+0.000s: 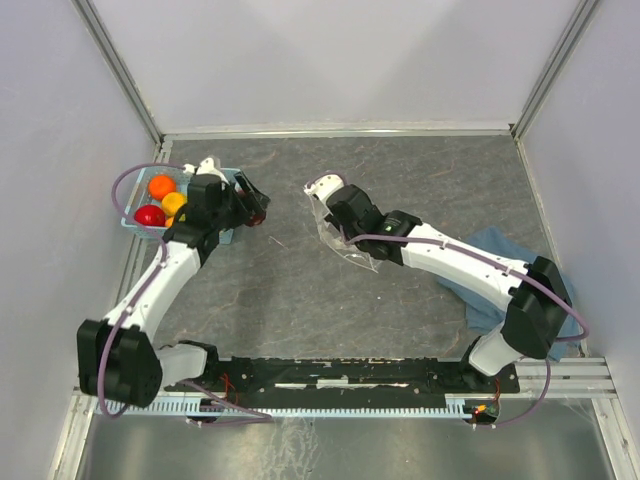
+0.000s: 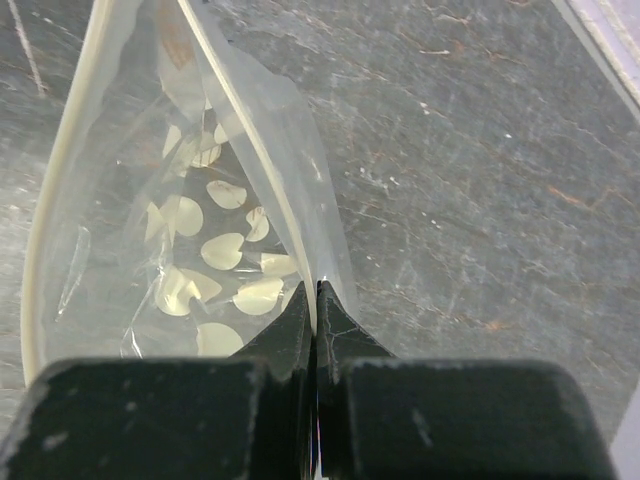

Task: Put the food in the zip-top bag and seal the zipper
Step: Place the fake fruit in the zipper food storage bag.

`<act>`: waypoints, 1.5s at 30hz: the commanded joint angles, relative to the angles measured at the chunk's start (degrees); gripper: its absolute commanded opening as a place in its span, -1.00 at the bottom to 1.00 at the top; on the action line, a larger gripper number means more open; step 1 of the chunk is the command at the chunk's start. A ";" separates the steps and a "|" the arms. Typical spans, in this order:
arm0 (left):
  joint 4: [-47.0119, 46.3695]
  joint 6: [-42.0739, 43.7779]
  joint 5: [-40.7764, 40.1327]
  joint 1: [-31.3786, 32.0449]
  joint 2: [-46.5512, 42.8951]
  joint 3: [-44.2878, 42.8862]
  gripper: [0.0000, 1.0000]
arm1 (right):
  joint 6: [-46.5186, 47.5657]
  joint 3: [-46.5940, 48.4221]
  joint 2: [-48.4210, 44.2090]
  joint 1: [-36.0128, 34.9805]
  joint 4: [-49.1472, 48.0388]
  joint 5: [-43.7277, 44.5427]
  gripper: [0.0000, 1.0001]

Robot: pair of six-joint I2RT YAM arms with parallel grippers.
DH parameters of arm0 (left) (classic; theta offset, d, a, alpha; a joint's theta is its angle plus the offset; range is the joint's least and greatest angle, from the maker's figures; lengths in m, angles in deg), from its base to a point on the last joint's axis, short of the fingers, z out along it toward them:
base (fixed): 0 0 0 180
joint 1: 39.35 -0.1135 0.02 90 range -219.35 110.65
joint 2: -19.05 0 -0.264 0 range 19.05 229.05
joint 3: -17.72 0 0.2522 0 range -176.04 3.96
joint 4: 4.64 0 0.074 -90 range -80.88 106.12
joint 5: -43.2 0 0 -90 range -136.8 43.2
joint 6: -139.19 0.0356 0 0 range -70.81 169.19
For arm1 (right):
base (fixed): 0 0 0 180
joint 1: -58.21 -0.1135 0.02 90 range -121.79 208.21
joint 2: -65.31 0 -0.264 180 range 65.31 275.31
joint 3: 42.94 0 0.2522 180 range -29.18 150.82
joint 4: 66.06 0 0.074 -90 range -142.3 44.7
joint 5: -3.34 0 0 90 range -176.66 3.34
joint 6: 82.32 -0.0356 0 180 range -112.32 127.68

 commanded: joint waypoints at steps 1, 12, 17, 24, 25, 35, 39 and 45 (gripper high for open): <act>-4.79 -3.74 4.69 3.16 -7.13 3.37 -0.06 | -4.76 4.32 1.89 0.22 2.09 -4.79 -0.97; -7.05 -8.87 7.85 8.61 -18.03 8.53 -0.07 | -9.89 9.43 6.94 -0.57 5.86 -6.79 -0.97; -10.91 -12.06 8.26 12.76 -19.62 10.87 -0.09 | -11.93 10.11 7.37 -1.00 5.54 -7.47 -0.97; -17.44 -15.36 7.04 18.49 -18.83 13.98 -0.11 | -14.15 10.25 7.11 -1.16 4.36 -10.47 -0.97; -17.96 -15.47 6.43 19.48 -18.34 13.99 -0.11 | -14.38 10.21 7.02 -1.18 4.10 -11.01 -0.97; -19.62 -17.27 0.55 23.94 -15.85 15.21 -0.12 | -16.93 9.14 5.27 -1.18 1.81 -14.49 -0.97; -18.90 -17.90 -1.28 24.19 -15.26 16.54 -0.11 | -17.57 8.22 3.82 -1.14 0.61 -14.66 -0.97; -14.40 -17.35 -6.75 24.22 -15.09 16.80 -0.10 | -18.73 6.70 1.60 -1.02 -1.04 -14.96 -0.97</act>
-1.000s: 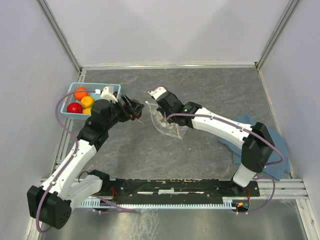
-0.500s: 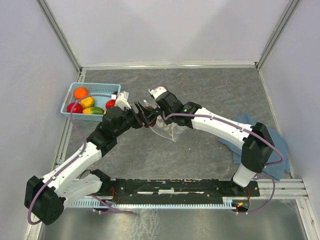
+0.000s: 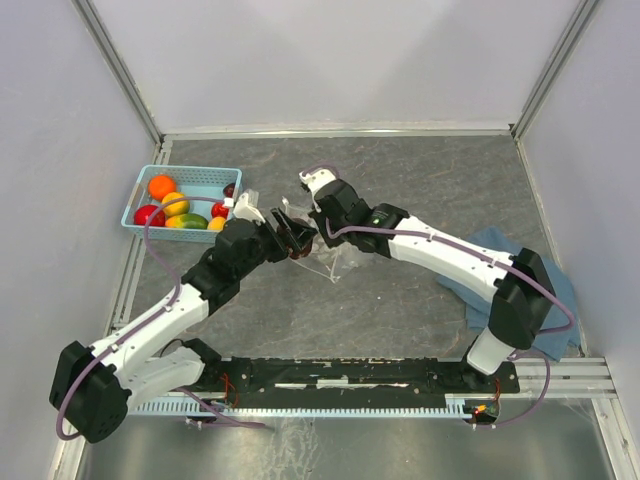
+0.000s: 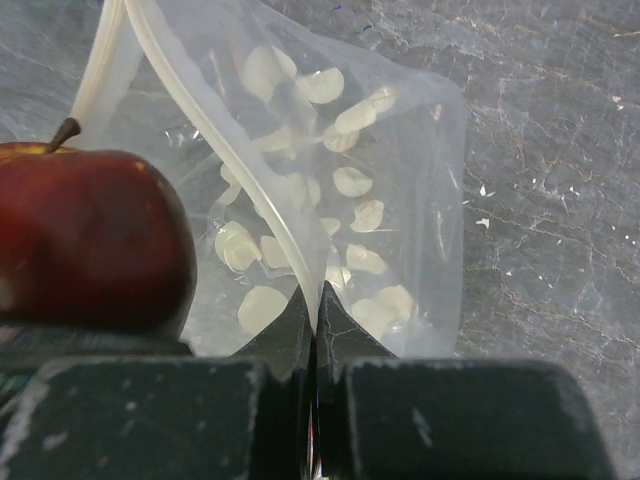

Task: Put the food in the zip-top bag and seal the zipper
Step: Place the fake fruit in the zipper food storage bag.

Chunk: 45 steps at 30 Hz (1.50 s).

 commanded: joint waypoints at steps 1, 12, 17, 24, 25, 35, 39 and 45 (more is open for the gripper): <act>1.04 -1.55 -6.03 0.23 -0.30 0.06 -0.10 | -1.82 -0.71 -4.61 -0.22 -4.46 -0.77 -0.97; 7.15 1.85 -7.77 1.79 3.13 -5.77 0.04 | -4.37 -2.50 -5.27 -0.18 -8.04 -6.66 -0.97; 10.62 3.25 -12.13 4.68 5.82 -9.02 0.24 | -6.02 -3.25 -5.06 -0.18 -9.92 -9.63 -0.97; 16.61 4.44 -19.23 5.93 7.95 -11.79 0.45 | -6.36 -4.21 -6.05 -0.15 -10.64 -9.42 -0.97; 17.49 4.71 -20.16 5.99 8.13 -12.21 0.47 | -6.37 -4.44 -6.19 -0.17 -10.67 -9.17 -0.97; 23.14 6.88 -26.82 6.85 11.81 -15.98 0.51 | -7.60 -6.02 -6.87 -0.18 -12.90 -10.79 -0.96; 26.62 8.04 -30.68 7.81 13.17 -18.26 0.54 | -8.32 -6.68 -6.82 -0.17 -13.75 -11.11 -0.96; 26.71 8.29 -28.56 8.42 12.88 -19.55 0.77 | -9.10 -7.42 -6.70 -0.22 -15.00 -11.28 -0.95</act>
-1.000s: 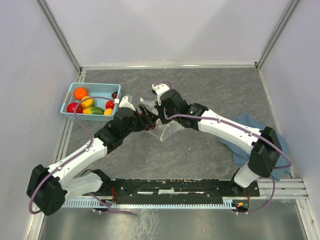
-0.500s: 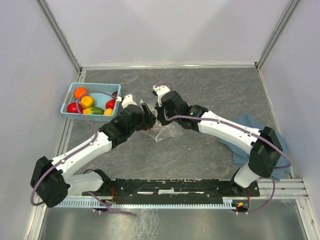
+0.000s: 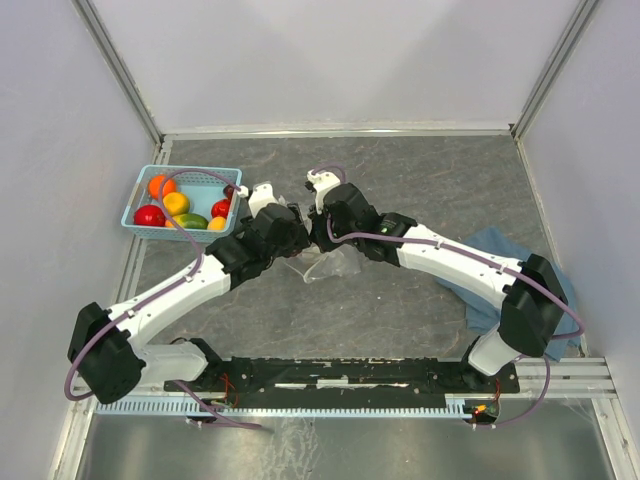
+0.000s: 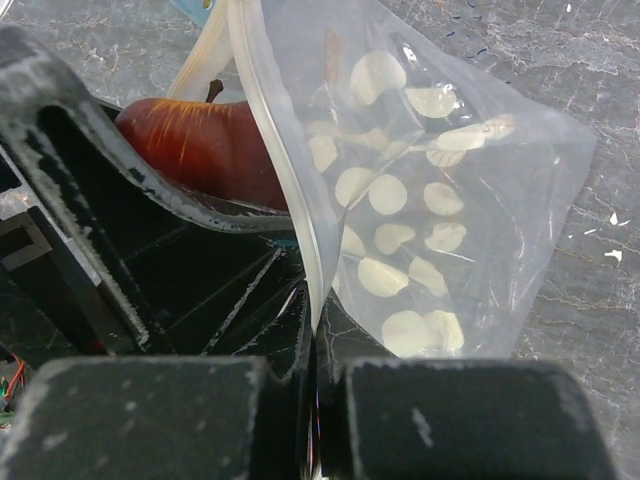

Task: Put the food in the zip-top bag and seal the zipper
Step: Place the fake fruit in the zipper food storage bag.

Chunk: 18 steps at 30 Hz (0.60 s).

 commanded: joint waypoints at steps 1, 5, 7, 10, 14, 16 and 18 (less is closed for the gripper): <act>-0.16 2.19 -1.34 0.52 -0.39 -2.88 0.79 | -1.38 -0.47 -2.23 -0.19 -3.78 -0.41 -0.96; -0.22 2.17 -0.89 0.52 -0.73 -2.92 0.85 | -1.67 -0.99 -2.31 0.06 -4.26 -0.44 -0.94; -0.15 2.15 -0.99 0.55 -1.25 -2.88 0.86 | -1.87 -1.26 -2.39 0.35 -4.38 -0.29 -0.92; 0.49 2.25 -1.80 0.55 -1.91 -3.12 0.88 | -2.39 -1.76 -2.57 0.90 -4.65 -0.58 -0.92; 1.13 2.43 -1.61 0.54 -3.11 -3.75 0.89 | -3.77 -2.25 -2.86 1.74 -5.47 -1.77 -0.91; 1.25 2.43 -1.36 0.54 -3.84 -3.86 0.89 | -4.39 -2.23 -2.67 2.20 -5.43 -2.09 -0.91; 1.49 2.43 -0.94 0.54 -4.89 -3.95 0.89 | -5.01 -2.26 -2.51 2.79 -5.26 -2.42 -0.91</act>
